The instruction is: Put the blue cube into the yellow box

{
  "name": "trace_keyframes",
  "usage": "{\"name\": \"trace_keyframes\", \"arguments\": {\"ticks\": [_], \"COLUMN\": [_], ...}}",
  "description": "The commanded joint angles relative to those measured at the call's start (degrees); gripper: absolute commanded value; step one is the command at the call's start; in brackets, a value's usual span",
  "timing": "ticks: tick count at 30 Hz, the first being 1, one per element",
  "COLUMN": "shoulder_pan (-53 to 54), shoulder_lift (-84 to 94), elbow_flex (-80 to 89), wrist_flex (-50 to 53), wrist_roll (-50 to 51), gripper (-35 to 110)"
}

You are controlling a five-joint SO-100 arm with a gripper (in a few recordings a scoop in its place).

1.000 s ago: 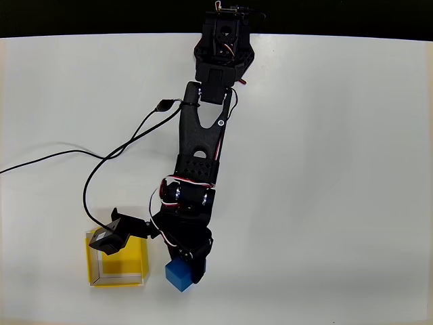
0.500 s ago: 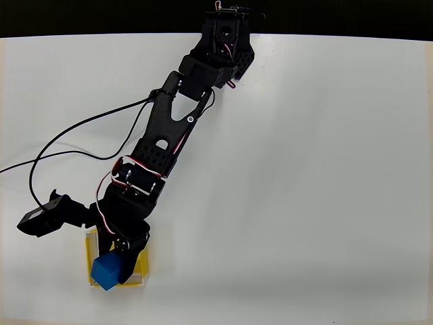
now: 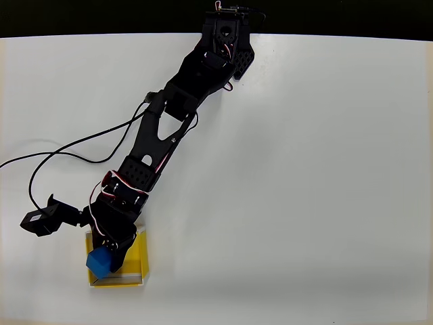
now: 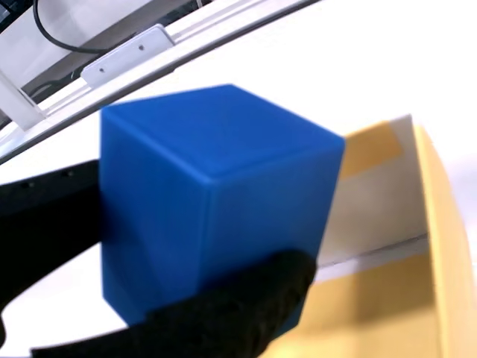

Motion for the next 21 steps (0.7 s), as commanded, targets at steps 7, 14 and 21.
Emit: {"name": "trace_keyframes", "arguments": {"ticks": [7,14,21], "shoulder_pan": [1.14,1.32,0.79], "shoulder_lift": [0.35,-0.53,7.29], "elbow_flex": [-8.79,-7.91,-1.23], "wrist_flex": [-5.62,-6.59,-8.26], "wrist_roll": [-2.37,0.88,0.53], "gripper": [19,38,39]}}
